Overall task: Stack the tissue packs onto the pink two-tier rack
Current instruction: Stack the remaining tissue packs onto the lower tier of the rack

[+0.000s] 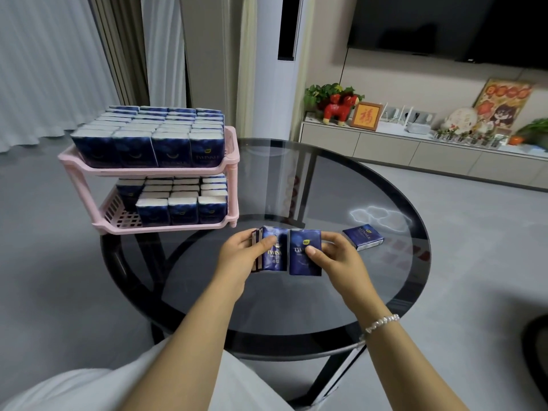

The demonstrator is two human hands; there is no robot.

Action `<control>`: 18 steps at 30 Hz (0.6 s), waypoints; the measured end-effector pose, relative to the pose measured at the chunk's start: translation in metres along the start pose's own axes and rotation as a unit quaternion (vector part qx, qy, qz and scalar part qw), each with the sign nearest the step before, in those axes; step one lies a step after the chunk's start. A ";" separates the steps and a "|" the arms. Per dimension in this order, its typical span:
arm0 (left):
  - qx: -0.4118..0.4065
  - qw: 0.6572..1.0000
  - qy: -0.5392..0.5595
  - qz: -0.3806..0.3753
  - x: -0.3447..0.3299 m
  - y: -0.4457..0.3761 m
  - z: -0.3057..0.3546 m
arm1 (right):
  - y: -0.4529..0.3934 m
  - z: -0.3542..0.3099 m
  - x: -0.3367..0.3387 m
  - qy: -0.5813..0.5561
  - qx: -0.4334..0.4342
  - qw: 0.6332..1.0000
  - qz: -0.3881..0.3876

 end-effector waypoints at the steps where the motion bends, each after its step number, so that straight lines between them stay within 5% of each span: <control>1: -0.002 1.000 -0.002 -0.005 -0.003 0.001 0.000 | 0.000 -0.002 -0.002 -0.013 0.004 1.000 -0.011; 18: 0.050 0.989 0.066 -0.123 -0.054 0.009 -0.013 | -0.002 0.000 -0.003 -0.079 -0.042 0.996 -0.007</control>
Point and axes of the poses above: each hand's wrist, its own y-axis away from the middle knuckle, its own x-axis out of the back of the hand, z = x × y, the point moved 9 cm from there along -y, towards the middle knuckle, and after that the axes turned 1 degree about -y, right-handed, at the moved point
